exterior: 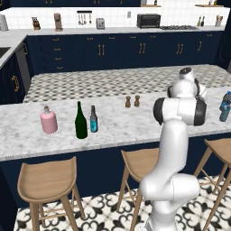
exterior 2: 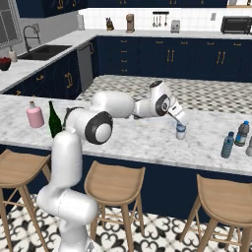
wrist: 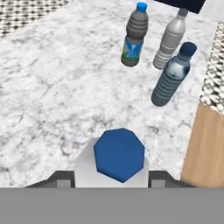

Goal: Move the plastic bottles in the middle to the plastics group, and the glass bottles in the middle to the glass group.

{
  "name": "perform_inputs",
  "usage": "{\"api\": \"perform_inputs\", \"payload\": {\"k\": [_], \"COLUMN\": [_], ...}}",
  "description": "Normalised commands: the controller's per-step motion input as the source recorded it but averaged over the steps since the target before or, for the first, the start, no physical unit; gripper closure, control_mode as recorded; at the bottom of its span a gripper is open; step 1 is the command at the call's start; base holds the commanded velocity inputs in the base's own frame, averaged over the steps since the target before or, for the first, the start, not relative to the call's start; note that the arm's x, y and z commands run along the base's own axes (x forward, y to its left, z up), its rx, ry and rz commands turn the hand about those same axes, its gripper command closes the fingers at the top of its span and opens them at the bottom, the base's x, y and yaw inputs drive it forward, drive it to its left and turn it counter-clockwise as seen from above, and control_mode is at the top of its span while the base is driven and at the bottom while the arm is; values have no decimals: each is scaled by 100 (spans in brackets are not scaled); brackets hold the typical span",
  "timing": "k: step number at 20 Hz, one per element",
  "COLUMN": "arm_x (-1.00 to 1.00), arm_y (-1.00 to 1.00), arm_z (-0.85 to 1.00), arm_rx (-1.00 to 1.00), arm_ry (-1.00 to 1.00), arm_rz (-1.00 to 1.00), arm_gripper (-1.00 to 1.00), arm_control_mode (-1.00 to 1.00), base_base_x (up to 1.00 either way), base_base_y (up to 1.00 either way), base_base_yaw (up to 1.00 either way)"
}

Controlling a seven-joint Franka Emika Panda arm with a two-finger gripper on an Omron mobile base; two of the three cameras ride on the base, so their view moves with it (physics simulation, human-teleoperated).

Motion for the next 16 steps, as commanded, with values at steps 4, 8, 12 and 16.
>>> {"api": "perform_inputs", "payload": {"k": [4,8,12,16], "arm_x": [0,0,-13,-23], "arm_y": [-100,-71,-9,4], "arm_z": [10,0,0,-8], "arm_rx": [22,27,2,-17], "arm_ry": [2,0,0,0], "arm_rz": [-32,-17,-6,-6], "arm_gripper": [100,100,100,100], "arm_control_mode": [-100,-100,-100,-100], "base_base_x": [0,0,0,0], "base_base_y": [0,0,0,0], "base_base_yaw": [0,0,0,0]}}
